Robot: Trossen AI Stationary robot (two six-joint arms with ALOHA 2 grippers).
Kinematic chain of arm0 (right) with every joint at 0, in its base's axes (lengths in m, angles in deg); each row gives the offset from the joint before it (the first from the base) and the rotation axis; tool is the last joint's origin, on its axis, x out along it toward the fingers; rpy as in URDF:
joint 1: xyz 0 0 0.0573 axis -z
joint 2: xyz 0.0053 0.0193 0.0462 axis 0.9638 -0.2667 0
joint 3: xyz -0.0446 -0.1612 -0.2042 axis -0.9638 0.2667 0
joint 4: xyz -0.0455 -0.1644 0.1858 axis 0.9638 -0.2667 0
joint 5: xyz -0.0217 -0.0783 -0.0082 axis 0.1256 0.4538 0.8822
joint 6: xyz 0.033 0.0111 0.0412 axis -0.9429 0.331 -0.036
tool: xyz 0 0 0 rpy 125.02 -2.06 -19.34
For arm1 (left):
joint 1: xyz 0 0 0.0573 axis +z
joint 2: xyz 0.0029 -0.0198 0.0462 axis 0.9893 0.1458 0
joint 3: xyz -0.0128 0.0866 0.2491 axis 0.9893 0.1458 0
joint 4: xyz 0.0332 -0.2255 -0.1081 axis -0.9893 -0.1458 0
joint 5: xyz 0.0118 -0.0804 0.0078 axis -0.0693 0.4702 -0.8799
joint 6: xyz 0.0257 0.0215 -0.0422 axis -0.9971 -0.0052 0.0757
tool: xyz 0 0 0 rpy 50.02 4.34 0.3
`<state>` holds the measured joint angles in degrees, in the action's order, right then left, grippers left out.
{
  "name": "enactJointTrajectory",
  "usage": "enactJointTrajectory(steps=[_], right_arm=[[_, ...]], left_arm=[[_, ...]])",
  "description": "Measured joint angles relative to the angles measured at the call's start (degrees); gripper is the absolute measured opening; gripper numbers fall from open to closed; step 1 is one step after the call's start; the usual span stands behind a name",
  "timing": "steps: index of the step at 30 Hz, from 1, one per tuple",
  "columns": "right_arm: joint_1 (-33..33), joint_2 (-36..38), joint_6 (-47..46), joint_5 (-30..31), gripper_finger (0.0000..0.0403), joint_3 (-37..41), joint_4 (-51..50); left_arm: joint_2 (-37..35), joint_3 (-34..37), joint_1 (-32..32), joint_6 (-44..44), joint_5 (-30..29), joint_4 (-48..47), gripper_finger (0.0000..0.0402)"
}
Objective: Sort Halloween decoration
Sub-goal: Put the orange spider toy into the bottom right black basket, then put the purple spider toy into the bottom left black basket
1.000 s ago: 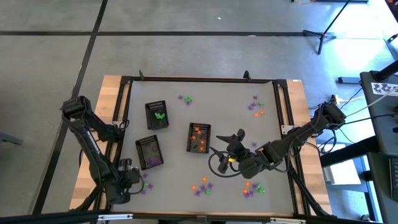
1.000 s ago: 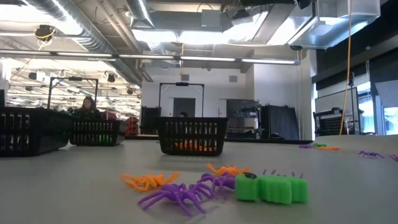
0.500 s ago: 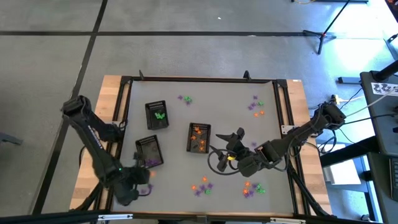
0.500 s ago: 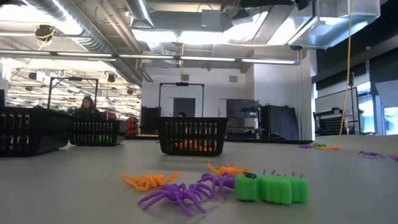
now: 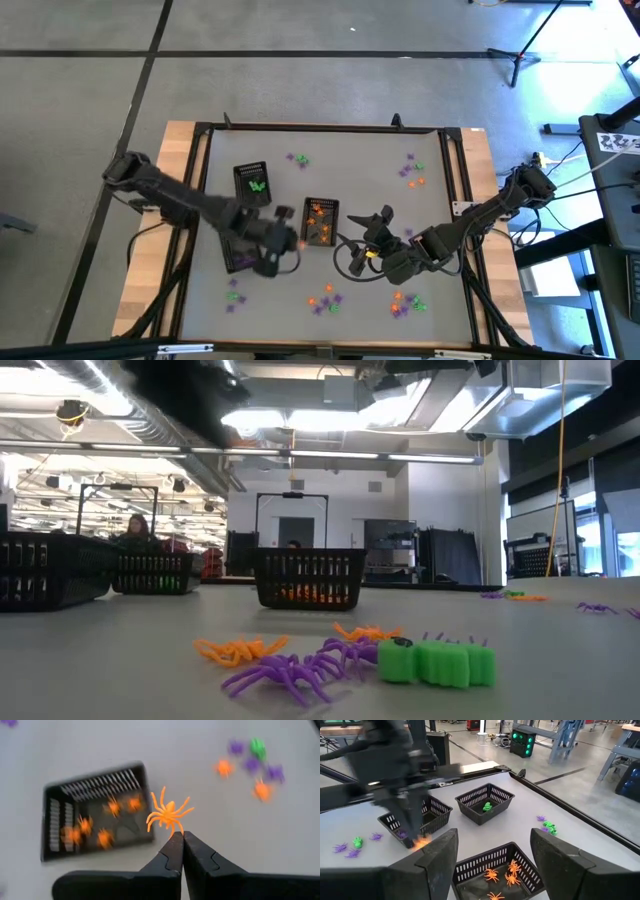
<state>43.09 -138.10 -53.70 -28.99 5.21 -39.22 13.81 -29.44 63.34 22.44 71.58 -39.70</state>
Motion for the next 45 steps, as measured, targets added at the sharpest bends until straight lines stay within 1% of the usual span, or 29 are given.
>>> enactJointTrajectory(steps=[5, 10, 12, 15, 19, 22, 24, 26, 28, 31, 35, 38, 41, 45], right_arm=[[0.1, 0.0, 0.0, 0.2, 0.0246, 0.0, 0.0], [0.1, 0.0, 0.0, 0.2, 0.0246, 0.0, 0.0], [0.1, 0.0, 0.2, 0.2, 0.0246, 0.0, 0.0], [0.1, 0.0, 0.4, 0.3, 0.0246, 0.0, 0.0], [0.1, 0.0, 0.4, 0.3, 0.0246, 0.0, 0.0], [0.1, 0.0, 0.4, 0.3, 0.0246, 0.0, -0.1], [0.1, 0.0, 0.4, 0.3, 0.0246, 0.0, -0.4], [0.1, 0.0, 0.4, 0.3, 0.0246, 0.0, -0.8], [0.1, 0.0, 0.2, 0.3, 0.0246, 0.0, -1.5], [0.1, 0.0, 0.1, 0.4, 0.0246, 0.0, -1.5], [0.1, 0.0, 0.1, 0.4, 0.0246, 0.0, -1.4], [0.1, 0.0, 0.0, 0.4, 0.0246, 0.0, -1.4], [0.1, 0.0, 0.0, 0.4, 0.0246, 0.0, -1.3], [0.1, 0.0, -0.5, 0.4, 0.0246, 0.0, -1.3]], left_arm=[[0.0, 0.0, 9.1, -5.1, 9.2, 8.5, 0.0000], [0.0, 0.0, 14.6, -6.3, 14.2, 10.6, 0.0007], [0.0, 0.0, 15.7, -6.7, 14.5, 10.2, 0.0024], [0.0, 0.0, 16.4, -6.6, 14.4, 10.3, 0.0063], [0.0, 0.0, 16.2, -6.2, 11.7, 10.5, 0.0117], [-1.6, 0.0, 15.8, -5.5, 11.8, 6.6, 0.0134], [-3.3, -1.3, 15.1, -4.2, 12.4, 1.4, 0.0136], [-4.8, -3.0, 13.9, -1.0, 13.3, -5.6, 0.0134], [-6.4, -4.0, 11.8, 4.1, 13.3, -11.0, 0.0128], [-8.5, -4.0, 6.7, 11.2, 13.0, -17.5, 0.0117], [-8.9, -4.0, -2.7, 21.0, 12.8, -23.8, 0.0099], [-8.9, -4.0, -11.4, 29.0, 12.0, -24.5, 0.0088], [-8.7, -4.0, -20.4, 35.7, 8.1, -24.3, 0.0083], [-7.7, -2.8, -31.1, 44.6, -0.5, -23.8, 0.0083]])
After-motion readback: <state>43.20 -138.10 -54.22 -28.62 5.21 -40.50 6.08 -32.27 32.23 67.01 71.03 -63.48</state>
